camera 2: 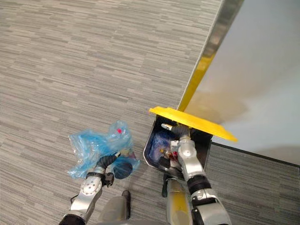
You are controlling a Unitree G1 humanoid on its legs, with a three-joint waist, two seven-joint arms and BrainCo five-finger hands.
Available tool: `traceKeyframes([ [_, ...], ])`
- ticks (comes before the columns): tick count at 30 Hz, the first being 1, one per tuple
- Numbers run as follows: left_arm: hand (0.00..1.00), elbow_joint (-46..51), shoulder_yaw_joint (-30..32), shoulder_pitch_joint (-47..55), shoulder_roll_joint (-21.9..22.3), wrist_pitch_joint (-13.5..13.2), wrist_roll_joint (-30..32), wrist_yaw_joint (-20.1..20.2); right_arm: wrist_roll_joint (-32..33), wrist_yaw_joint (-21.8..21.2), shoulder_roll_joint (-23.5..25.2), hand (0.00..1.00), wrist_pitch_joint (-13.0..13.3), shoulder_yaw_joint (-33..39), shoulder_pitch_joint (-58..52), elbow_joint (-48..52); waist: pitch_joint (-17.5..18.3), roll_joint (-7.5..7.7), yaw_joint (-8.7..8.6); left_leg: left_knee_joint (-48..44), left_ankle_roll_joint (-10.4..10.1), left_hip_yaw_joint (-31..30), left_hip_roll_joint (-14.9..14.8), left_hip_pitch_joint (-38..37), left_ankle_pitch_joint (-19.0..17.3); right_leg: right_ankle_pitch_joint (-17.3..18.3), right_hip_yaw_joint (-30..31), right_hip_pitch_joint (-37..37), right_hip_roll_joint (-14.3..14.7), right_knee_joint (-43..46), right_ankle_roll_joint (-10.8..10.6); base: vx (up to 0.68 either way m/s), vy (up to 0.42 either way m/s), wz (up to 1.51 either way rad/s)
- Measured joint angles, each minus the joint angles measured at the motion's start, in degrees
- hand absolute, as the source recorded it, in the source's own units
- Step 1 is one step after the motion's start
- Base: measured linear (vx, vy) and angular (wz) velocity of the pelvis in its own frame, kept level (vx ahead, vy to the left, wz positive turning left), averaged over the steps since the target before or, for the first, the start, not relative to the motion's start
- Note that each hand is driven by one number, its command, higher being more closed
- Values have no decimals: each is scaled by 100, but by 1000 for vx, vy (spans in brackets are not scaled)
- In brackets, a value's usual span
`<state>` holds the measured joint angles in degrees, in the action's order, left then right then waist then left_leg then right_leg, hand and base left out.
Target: Gather rubbish on tea table into small bin, then transfer packed bag to large trash can.
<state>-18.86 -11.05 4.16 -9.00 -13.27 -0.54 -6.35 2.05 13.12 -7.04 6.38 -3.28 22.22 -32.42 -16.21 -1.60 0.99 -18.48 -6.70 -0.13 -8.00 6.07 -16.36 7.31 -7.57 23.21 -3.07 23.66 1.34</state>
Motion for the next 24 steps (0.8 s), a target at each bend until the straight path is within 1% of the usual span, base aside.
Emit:
traceKeyframes([
  [5, 100, 403, -68, 111, -127, -89, -166, 117, 10, 46, -272, 0, 0, 6, 122, 0, 0, 1, -3, -80, 6, -129, -3, 155, -2, -170, -39, -20, 19, -206, -149, -64, 3, 6],
  [8, 100, 529, -218, 160, -231, -93, -247, 146, 21, 46, -365, 0, -3, 17, 204, -1, -19, -30, -20, -150, 5, -185, -19, 162, -4, -200, -74, -92, 38, -258, -166, -52, -20, 6],
  [11, 100, 680, -388, 161, -273, -96, -395, 266, 32, 44, -489, 0, -5, 61, 276, 0, -23, -38, -27, -156, -7, -254, -24, 219, 4, -252, -110, -106, 56, -359, -213, -28, -18, 5],
  [13, 100, 845, -541, 157, -320, -98, -407, 361, 31, 38, -539, 0, -5, 72, 315, 0, -23, -38, -37, -157, -10, -255, -29, 233, 8, -276, -113, -106, 66, -386, -199, 0, 0, 0],
  [16, 100, 1005, -755, 129, -363, -115, -405, 397, 31, 26, -611, 0, -5, 72, 359, -1, -23, -38, -44, -157, -9, -243, -29, 233, 8, -284, -108, -107, 65, -387, -191, 23, 5, -1],
  [20, 100, 1028, -1112, 3, -420, -137, -461, 499, 32, -7, -747, 0, -7, 71, 599, -152, -36, -16, -58, -160, -2, -154, -26, 206, 4, -318, -37, -100, 72, -396, -161, 24, 12, -7],
  [24, 100, 1031, -1369, -205, -441, -172, -562, 504, 34, -84, -814, 0, -25, 67, 781, -295, -37, -14, -103, -173, 6, -137, -22, 206, 0, -349, -8, -99, 77, -413, -157, -3, 1, -3],
])
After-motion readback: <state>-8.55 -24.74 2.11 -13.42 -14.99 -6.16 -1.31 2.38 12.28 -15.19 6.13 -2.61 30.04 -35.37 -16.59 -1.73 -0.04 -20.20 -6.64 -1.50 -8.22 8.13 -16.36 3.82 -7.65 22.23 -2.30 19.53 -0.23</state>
